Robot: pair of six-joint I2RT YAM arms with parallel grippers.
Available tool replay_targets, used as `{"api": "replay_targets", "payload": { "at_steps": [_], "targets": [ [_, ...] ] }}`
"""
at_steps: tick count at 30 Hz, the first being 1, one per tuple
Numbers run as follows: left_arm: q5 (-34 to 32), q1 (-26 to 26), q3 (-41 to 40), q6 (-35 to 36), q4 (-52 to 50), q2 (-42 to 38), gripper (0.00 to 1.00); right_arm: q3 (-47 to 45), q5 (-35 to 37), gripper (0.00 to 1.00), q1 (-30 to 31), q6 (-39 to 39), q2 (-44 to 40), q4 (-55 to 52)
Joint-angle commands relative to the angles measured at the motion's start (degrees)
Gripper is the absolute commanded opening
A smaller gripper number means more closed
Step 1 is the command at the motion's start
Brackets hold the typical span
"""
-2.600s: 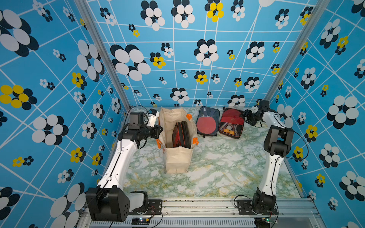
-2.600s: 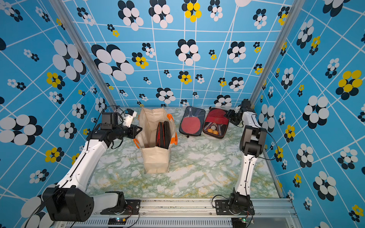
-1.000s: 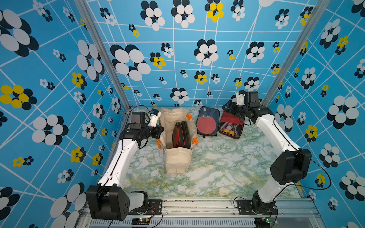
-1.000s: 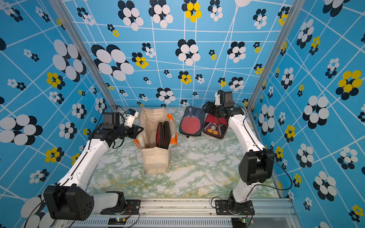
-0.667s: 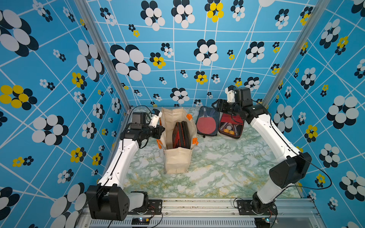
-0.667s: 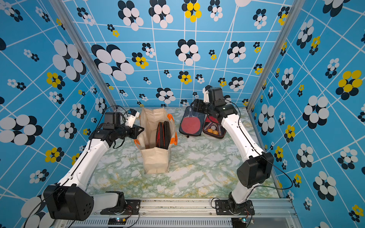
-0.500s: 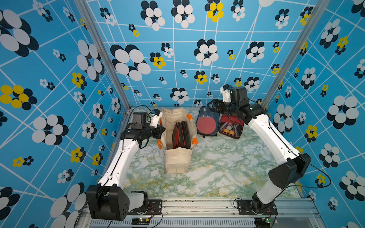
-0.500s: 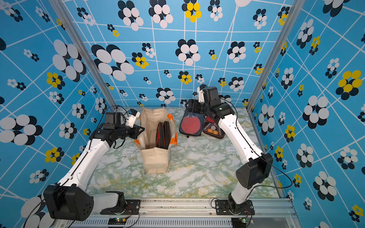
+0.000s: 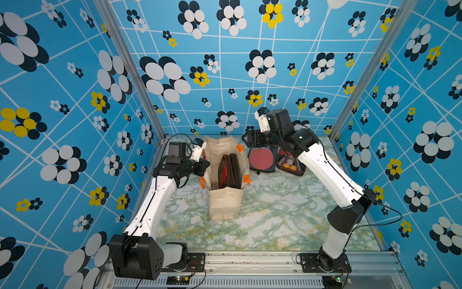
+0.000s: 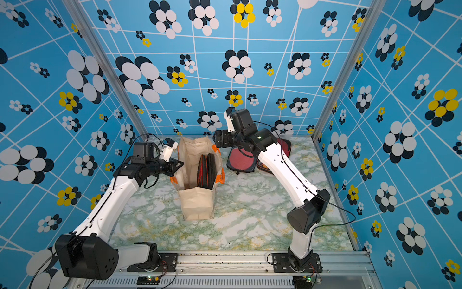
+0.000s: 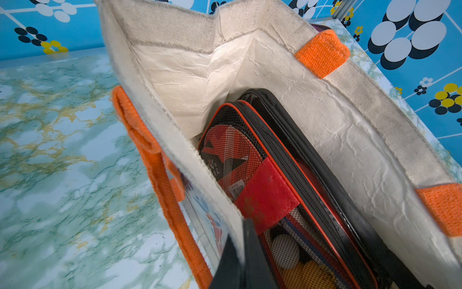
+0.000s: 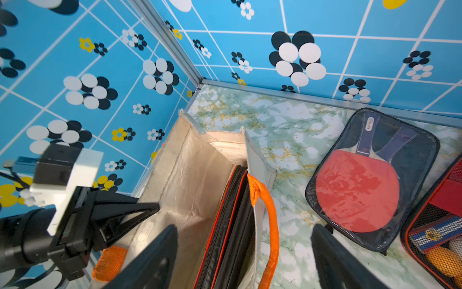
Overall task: Remove the ping pong set from the canvas bag
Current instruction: Pick up the ping pong set from the canvas bag.
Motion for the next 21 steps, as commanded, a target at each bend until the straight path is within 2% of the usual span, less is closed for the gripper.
{"api": "replay_targets", "payload": {
  "at_steps": [1,11,21],
  "targets": [
    [0.4,-0.5,0.4,1.1,-0.6,0.2,0.00,3.3,2.0,0.87,1.8,-1.4,2.7,-4.0],
    [-0.4,-0.8,0.3,1.1,-0.4,0.1,0.00,12.0,2.2,0.87,7.7,-1.8,11.1,-8.1],
    [-1.4,-1.3,0.3,1.1,-0.2,0.2,0.00,22.0,3.3,0.87,10.1,-1.2,21.3,-13.1]
  ]
}}
